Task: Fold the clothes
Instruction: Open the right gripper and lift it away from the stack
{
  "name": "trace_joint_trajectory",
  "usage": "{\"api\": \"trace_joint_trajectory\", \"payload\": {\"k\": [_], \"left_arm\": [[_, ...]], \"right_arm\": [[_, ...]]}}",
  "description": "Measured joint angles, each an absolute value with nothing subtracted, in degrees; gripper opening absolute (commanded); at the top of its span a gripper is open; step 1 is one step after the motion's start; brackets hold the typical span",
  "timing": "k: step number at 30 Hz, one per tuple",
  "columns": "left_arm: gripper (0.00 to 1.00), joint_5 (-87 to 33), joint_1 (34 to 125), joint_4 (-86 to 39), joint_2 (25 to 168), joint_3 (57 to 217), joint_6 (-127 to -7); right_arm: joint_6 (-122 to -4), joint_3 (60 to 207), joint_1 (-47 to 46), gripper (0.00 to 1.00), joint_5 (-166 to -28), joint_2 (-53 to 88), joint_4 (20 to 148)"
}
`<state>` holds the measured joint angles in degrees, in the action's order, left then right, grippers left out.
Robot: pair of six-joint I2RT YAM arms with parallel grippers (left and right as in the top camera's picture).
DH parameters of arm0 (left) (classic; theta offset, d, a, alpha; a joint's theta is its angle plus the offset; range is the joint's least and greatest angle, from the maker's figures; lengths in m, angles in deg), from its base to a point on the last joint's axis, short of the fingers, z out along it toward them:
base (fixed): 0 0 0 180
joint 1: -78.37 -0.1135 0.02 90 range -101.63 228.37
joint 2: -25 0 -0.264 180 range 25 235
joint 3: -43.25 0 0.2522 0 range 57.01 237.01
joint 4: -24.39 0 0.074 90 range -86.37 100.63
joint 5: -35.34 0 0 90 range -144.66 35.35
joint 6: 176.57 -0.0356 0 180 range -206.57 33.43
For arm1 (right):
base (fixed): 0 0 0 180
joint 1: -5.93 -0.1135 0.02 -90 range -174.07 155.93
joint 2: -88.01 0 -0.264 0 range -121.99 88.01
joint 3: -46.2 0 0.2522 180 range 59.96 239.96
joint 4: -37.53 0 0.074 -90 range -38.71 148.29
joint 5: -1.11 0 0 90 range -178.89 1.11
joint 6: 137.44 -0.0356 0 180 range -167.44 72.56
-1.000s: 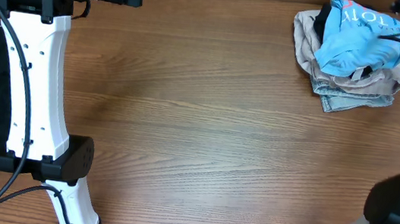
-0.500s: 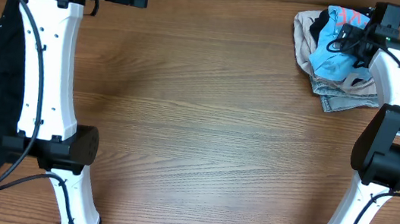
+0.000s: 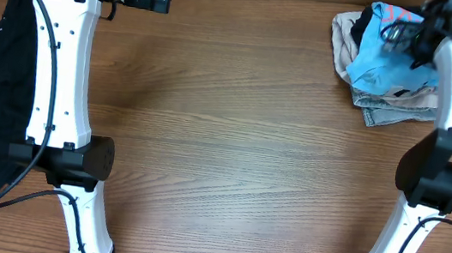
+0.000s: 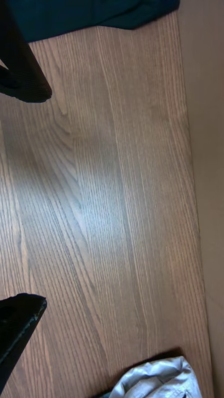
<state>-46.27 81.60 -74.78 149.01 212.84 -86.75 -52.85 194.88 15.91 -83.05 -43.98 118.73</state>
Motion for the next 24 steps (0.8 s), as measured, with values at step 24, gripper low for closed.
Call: {"api": "trace_joint_trajectory", "payload": {"k": [24], "left_arm": [[1.0,-46.3,81.6,-74.9,149.0,212.8,-86.8]], "right_arm": [[-53.4,234.0,15.5,1.0,-84.6,-16.4,147.5]]}}
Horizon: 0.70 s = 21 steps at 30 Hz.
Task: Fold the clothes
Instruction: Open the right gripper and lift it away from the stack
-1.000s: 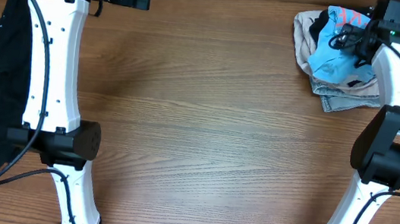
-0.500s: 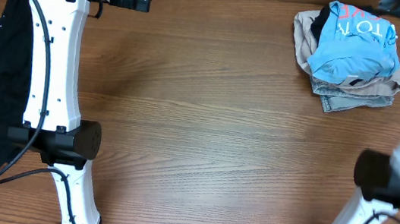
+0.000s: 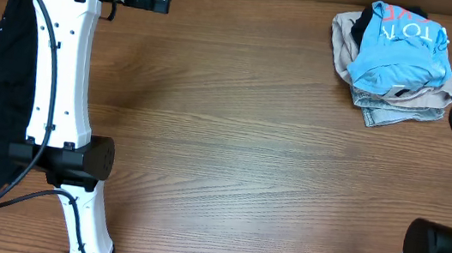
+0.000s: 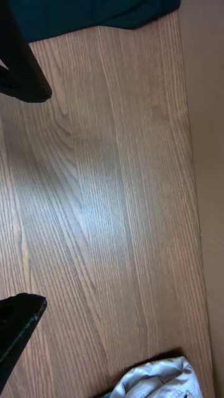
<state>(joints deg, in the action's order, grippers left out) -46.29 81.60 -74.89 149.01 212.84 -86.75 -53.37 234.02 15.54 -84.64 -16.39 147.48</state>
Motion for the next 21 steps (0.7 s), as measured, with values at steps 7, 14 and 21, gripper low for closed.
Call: {"api": "trace_joint_trajectory", "payload": {"k": [7,14,21], "left_arm": [[1.0,-46.3,81.6,-74.9,149.0,212.8,-86.8],[1.0,-46.3,81.6,-74.9,149.0,212.8,-86.7],[1.0,-46.3,81.6,-74.9,149.0,212.8,-86.8]], "right_arm": [[-53.4,233.5,15.5,1.0,-84.7,-17.7,148.4],[-53.4,233.5,15.5,1.0,-84.6,-17.4,148.4],[-53.2,223.2,14.2,1.0,-84.4,-9.7,148.3]]}}
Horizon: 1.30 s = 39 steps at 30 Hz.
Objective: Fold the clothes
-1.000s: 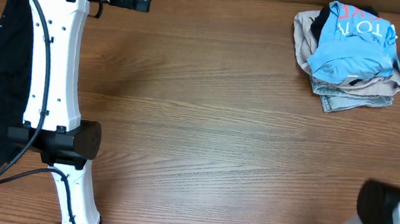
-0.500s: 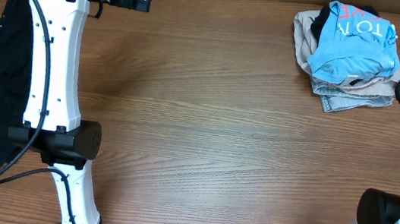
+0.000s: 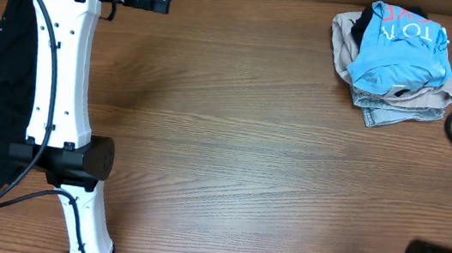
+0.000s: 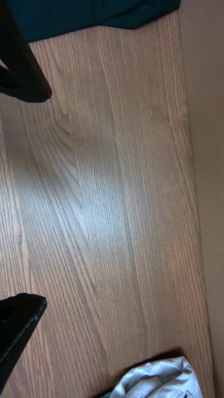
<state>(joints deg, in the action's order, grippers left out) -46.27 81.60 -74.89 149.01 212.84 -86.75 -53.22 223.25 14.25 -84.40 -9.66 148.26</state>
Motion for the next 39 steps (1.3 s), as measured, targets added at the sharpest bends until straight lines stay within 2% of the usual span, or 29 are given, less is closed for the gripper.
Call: {"api": "trace_joint_trajectory", "payload": {"k": [9,15,22,34,39], "left_arm": [[1.0,-46.3,81.6,-74.9,149.0,212.8,-86.8],[1.0,-46.3,81.6,-74.9,149.0,212.8,-86.8],[1.0,-46.3,81.6,-74.9,149.0,212.8,-86.8],[1.0,-46.3,81.6,-74.9,149.0,212.8,-86.8],[1.0,-46.3,81.6,-74.9,149.0,212.8,-86.8]], "right_arm": [[-53.5,194.3,11.7,1.0,-82.6,7.7,137.8],[-60.3,173.5,11.7,1.0,-82.7,19.3,126.1],[-66.7,146.5,11.7,1.0,-83.9,34.3,106.3],[-68.2,97.5,6.1,1.0,-85.7,57.2,64.1],[-69.5,82.0,5.8,1.0,-85.9,64.4,52.0]]}}
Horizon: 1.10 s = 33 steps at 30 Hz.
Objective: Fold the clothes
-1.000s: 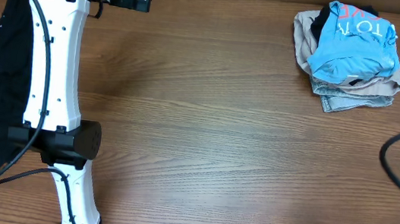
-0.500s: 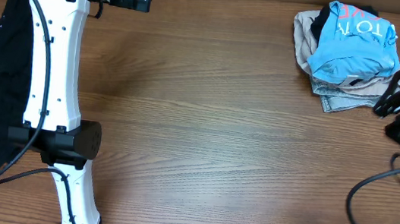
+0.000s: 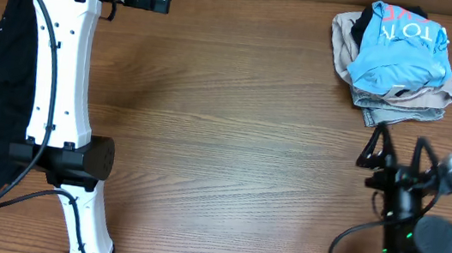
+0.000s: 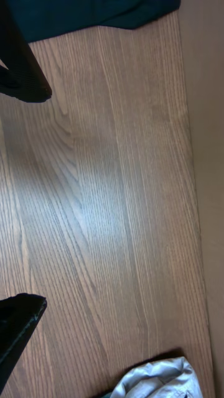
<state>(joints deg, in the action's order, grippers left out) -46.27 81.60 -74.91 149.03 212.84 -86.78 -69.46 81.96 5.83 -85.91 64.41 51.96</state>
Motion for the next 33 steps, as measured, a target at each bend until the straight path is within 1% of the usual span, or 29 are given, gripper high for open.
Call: {"api": "trace_joint_trajectory", "payload": {"k": [2,7,11,16,20,28,33], "left_arm": [[1.0,-46.3,81.6,-74.9,149.0,212.8,-86.8],[1.0,-46.3,81.6,-74.9,149.0,212.8,-86.8],[1.0,-46.3,81.6,-74.9,149.0,212.8,-86.8],[1.0,-46.3,81.6,-74.9,149.0,212.8,-86.8],[1.0,-46.3,81.6,-74.9,149.0,212.8,-86.8],[1.0,-46.3,81.6,-74.9,149.0,212.8,-86.8],[1.0,-46.3,81.6,-74.9,149.0,212.8,-86.8]], "right_arm": [[-70.3,75.8,5.8,1.0,-86.0,68.2,49.4],[-71.6,67.9,5.8,1.0,-85.9,74.5,48.7],[-70.2,65.9,5.8,1.0,-87.1,77.0,48.7],[-62.1,65.0,3.3,1.0,-89.6,79.7,48.8],[-58.2,65.0,2.5,1.0,-90.2,80.1,50.6],[-55.8,62.4,2.4,1.0,-90.2,80.3,51.9],[-55.4,61.0,2.4,1.0,-90.2,80.6,54.7]]}}
